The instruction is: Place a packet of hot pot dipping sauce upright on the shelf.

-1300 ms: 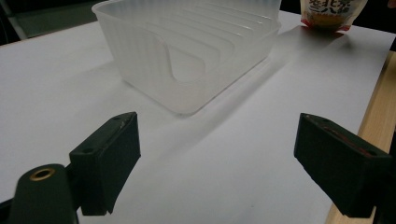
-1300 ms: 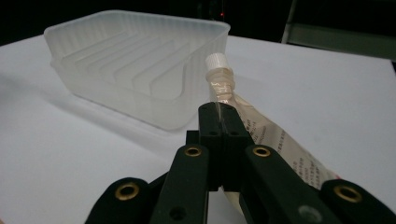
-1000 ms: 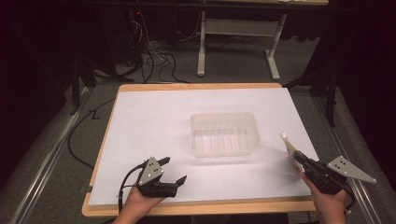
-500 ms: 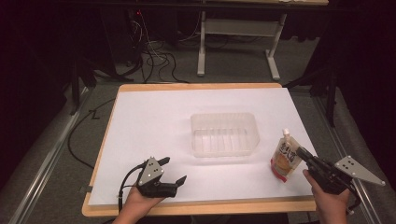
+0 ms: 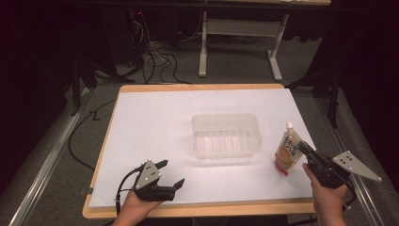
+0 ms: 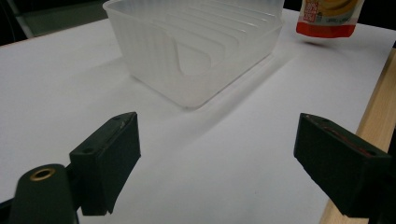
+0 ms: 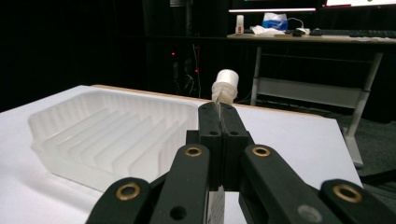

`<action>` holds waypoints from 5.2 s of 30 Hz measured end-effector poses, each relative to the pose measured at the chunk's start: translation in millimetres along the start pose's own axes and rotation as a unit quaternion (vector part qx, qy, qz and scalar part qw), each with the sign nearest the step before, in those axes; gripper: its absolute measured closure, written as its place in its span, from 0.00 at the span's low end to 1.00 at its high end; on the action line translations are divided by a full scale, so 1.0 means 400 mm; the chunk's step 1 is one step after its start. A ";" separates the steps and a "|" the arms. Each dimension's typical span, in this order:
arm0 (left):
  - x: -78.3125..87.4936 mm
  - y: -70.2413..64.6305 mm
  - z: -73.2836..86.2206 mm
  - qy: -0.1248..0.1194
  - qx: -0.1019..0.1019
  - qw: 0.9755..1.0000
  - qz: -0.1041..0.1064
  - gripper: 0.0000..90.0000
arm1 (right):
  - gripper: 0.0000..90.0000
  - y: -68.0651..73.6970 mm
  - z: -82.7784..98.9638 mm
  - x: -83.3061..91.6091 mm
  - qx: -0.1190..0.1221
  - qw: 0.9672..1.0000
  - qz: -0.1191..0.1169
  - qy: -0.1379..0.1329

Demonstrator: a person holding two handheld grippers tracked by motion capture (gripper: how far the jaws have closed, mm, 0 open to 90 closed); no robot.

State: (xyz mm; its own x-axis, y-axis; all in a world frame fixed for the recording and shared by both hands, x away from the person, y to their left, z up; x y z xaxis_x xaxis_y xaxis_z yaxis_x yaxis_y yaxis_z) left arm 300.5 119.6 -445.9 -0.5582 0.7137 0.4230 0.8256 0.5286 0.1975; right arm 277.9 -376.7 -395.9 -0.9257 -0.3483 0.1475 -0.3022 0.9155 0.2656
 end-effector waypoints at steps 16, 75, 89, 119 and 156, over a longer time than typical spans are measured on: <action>-0.001 0.001 -0.007 -0.006 0.000 1.000 -0.001 0.17 | 1.00 -0.016 0.040 0.033 0.000 1.000 0.012 0.016; -0.003 0.004 -0.011 -0.010 -0.004 1.000 0.002 0.17 | 1.00 0.131 0.017 -0.020 -0.069 0.993 -0.082 0.045; -0.002 0.002 -0.013 -0.014 -0.005 1.000 0.002 0.17 | 1.00 0.184 0.008 -0.103 -0.074 0.992 -0.080 0.057; -0.003 -0.001 -0.013 -0.013 -0.010 1.000 0.006 0.17 | 1.00 0.196 -0.015 -0.234 -0.069 0.994 -0.052 0.072; -0.001 -0.001 -0.009 -0.009 -0.011 1.000 0.011 0.17 | 1.00 0.185 -0.009 -0.377 -0.037 0.996 -0.004 0.080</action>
State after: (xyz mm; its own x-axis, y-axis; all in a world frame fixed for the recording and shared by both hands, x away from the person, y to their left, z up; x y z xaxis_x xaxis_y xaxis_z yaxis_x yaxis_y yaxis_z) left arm 300.8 117.6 -442.7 -0.5414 0.7329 0.4119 0.8390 0.5028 0.2082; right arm 396.1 -257.1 -395.2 -0.8734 -0.3880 0.2944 -0.2856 0.8977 0.3356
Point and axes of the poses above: each handheld gripper's, and its own axes: x roughly backward along the jaws, z roughly out of its underside, y roughly to its left, the point moved 1 cm from there along -x, roughly forward along the jaws, and after that the axes turned 14 degrees about -x, right-handed, at the moved point
